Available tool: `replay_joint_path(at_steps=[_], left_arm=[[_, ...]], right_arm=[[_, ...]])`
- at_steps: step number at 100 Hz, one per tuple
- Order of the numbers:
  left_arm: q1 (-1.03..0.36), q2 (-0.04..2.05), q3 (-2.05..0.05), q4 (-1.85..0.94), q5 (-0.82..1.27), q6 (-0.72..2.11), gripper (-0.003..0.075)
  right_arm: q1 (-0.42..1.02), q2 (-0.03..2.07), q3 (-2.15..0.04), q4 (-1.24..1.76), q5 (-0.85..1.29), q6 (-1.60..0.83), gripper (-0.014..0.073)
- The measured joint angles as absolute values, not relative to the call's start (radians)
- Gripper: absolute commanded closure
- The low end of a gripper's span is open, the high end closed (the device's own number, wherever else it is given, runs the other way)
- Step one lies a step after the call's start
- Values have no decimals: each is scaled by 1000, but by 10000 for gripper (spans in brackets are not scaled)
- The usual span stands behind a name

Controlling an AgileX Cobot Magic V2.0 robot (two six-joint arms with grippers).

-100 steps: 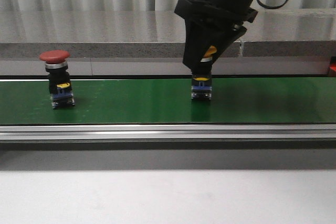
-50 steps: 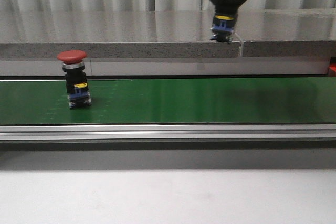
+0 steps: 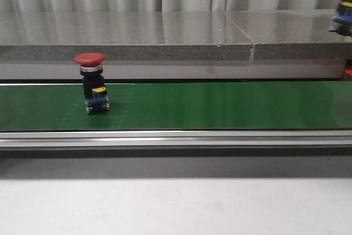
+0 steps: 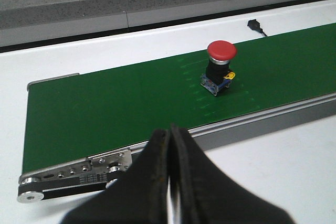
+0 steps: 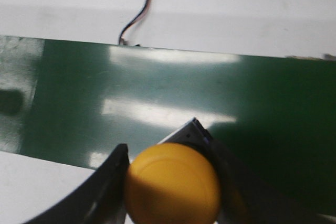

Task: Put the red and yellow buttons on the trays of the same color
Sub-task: 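Lift the yellow button off the belt with the right gripper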

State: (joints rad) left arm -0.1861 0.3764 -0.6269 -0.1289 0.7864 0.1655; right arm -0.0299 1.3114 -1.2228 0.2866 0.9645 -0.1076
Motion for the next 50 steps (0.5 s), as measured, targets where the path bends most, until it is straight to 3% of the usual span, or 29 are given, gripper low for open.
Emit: replay_joint_path(at_steps=[50], left_arm=[[-186, 376, -627, -129, 786, 164, 741]], right_arm=[[-546, 1210, -1022, 226, 936, 0, 402]])
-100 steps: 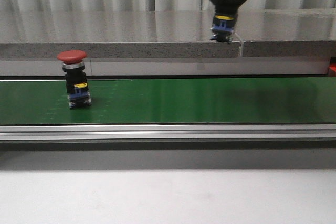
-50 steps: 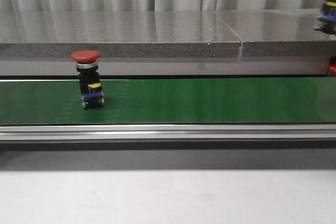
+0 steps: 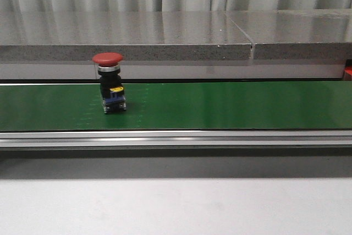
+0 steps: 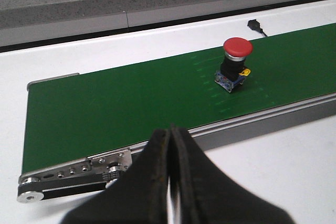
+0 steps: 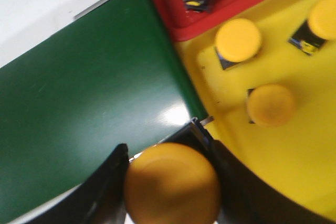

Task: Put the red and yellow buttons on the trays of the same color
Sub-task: 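Lift the yellow button off the belt with the right gripper, then carry the yellow button into the yellow tray and open the right gripper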

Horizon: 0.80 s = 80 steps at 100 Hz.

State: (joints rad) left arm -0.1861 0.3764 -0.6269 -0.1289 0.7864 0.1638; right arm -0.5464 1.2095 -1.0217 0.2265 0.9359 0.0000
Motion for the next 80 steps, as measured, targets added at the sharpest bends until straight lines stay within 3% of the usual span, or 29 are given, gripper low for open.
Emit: replay_joint_path(at_steps=[55, 80], left_arm=[[-186, 376, -627, -129, 786, 162, 741], [-186, 376, -627, -129, 786, 162, 741]], right_arm=[[-852, 1210, -949, 226, 747, 92, 402], [-897, 1286, -881, 226, 658, 98, 402]])
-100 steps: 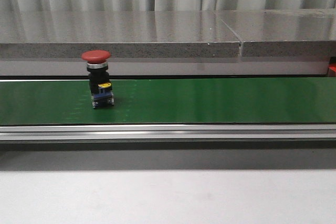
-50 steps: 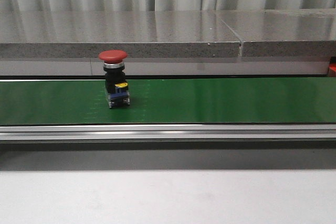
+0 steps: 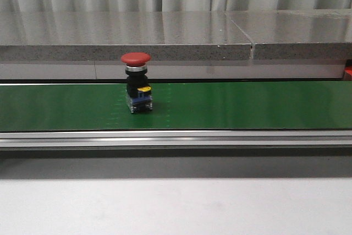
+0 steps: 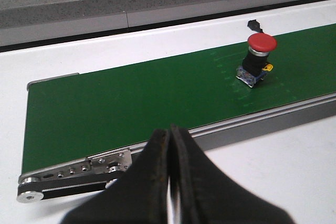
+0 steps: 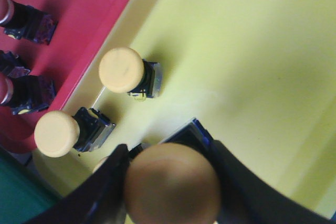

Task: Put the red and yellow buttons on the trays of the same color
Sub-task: 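Carry the yellow button into the yellow tray and open the right gripper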

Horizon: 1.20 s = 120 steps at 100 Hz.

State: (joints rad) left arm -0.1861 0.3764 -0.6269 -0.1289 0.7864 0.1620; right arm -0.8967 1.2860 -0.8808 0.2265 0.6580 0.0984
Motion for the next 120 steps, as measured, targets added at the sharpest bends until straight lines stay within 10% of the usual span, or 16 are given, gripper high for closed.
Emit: replay_joint_path(at_steps=[59, 91, 120], left_arm=[[-186, 376, -627, -129, 786, 162, 741], [-186, 376, -627, -129, 786, 162, 741], [-186, 376, -627, -129, 786, 162, 741]], right_arm=[[-897, 1510, -878, 226, 536, 100, 393], [-897, 1530, -878, 228, 519, 100, 23], [-897, 1528, -878, 230, 515, 101, 11]])
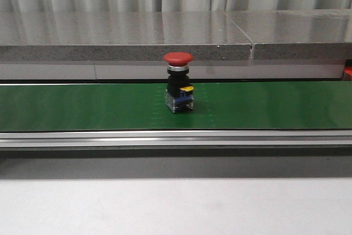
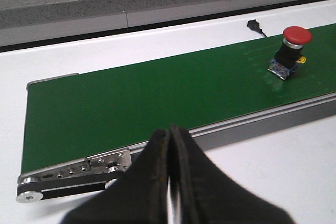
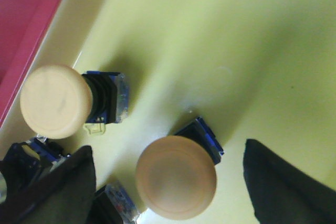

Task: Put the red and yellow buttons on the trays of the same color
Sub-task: 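Carry the yellow button into the yellow tray and open the right gripper, then move the right gripper back over the belt toward the red button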

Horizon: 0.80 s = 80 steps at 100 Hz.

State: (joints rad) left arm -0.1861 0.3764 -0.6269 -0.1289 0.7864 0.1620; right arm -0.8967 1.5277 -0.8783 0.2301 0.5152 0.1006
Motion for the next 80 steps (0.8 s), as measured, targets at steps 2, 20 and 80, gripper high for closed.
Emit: replay_joint_path(at_steps=[2, 20, 80], left_arm=[[-186, 376, -627, -129, 786, 162, 741], [-186, 376, -627, -129, 786, 162, 741], [-186, 376, -627, -129, 786, 162, 741]], right_arm=[[-897, 1526, -878, 227, 513, 101, 11], [-895, 1477, -878, 192, 507, 101, 12], [-666, 1253, -878, 144, 512, 101, 12]])
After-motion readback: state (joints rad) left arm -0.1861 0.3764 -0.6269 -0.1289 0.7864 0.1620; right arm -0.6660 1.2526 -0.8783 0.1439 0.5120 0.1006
